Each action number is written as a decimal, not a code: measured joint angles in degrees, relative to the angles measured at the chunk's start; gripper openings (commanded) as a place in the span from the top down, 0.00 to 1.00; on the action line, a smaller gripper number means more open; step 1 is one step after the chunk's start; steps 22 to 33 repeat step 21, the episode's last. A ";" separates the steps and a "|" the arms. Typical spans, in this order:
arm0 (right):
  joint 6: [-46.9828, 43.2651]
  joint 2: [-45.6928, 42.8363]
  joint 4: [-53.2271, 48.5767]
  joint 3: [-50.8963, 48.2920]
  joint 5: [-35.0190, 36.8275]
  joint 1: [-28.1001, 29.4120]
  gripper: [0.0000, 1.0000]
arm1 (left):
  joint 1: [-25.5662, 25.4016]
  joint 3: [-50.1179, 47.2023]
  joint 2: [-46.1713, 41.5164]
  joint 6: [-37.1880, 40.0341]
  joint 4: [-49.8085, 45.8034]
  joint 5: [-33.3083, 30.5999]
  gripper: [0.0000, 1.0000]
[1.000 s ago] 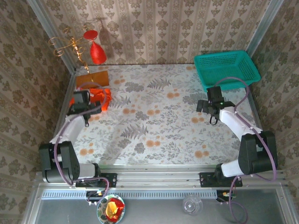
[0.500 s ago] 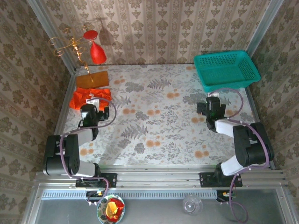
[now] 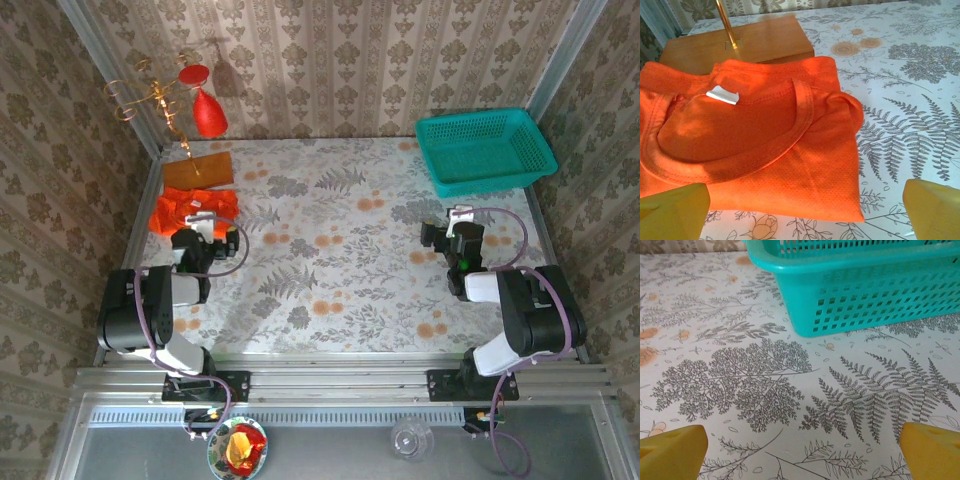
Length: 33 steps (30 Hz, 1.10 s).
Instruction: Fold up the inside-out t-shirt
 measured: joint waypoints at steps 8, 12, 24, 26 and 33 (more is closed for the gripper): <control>0.00 0.02 1.95 0.00 -0.68 0.00 0.00 | -2.58 -0.02 0.00 0.87 1.25 -4.48 0.00; 0.00 0.02 2.01 0.00 -0.83 0.00 0.00 | -2.99 -0.02 0.00 1.11 2.05 -5.57 0.00; 0.00 0.02 2.10 0.00 -0.87 0.00 0.00 | -2.97 -0.02 0.00 1.46 2.34 -6.56 0.00; 0.00 0.02 2.10 0.00 -0.87 0.00 0.00 | -2.97 -0.02 0.00 1.46 2.34 -6.56 0.00; 0.00 0.02 2.10 0.00 -0.87 0.00 0.00 | -2.97 -0.02 0.00 1.46 2.34 -6.56 0.00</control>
